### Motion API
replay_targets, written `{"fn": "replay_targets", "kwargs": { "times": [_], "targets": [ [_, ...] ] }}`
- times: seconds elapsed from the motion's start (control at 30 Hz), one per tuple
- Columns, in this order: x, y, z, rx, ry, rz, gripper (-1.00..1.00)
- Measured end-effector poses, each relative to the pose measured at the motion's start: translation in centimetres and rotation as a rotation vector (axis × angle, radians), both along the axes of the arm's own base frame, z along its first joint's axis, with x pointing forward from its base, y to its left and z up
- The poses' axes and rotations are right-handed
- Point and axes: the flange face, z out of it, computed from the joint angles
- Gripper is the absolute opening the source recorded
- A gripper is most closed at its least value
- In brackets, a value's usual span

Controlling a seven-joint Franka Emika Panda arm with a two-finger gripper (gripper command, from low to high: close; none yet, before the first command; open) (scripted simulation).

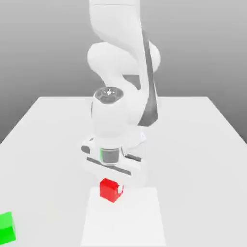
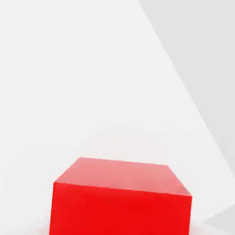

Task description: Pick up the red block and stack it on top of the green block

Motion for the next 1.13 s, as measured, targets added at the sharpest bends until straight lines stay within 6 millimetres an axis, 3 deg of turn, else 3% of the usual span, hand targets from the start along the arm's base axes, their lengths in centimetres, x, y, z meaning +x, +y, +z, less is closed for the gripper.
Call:
{"fn": "replay_targets", "kwargs": {
  "times": [0.2, 0.27, 0.6, 0.83, 0.9, 0.97, 1.0, 1.13],
  "targets": [
    [-0.1, 0.0, 4.5, 0.000, 0.001, 0.000, -1.00],
    [1.3, -1.1, 5.3, 0.009, 0.000, -0.066, -1.00],
    [9.8, -13.0, 7.6, 0.036, -0.005, -0.561, -1.00],
    [12.6, -24.0, 8.7, 0.013, -0.001, -0.912, -1.00],
    [12.7, -25.9, 7.3, 0.006, 0.000, -0.967, -1.00],
    [12.8, -26.4, 4.5, 0.004, 0.000, -0.981, -1.00],
    [12.8, -26.4, 3.2, 0.003, 0.001, -0.983, 1.00],
    [12.8, -26.4, 3.2, 0.003, 0.001, -0.983, 1.00]
  ]
}}
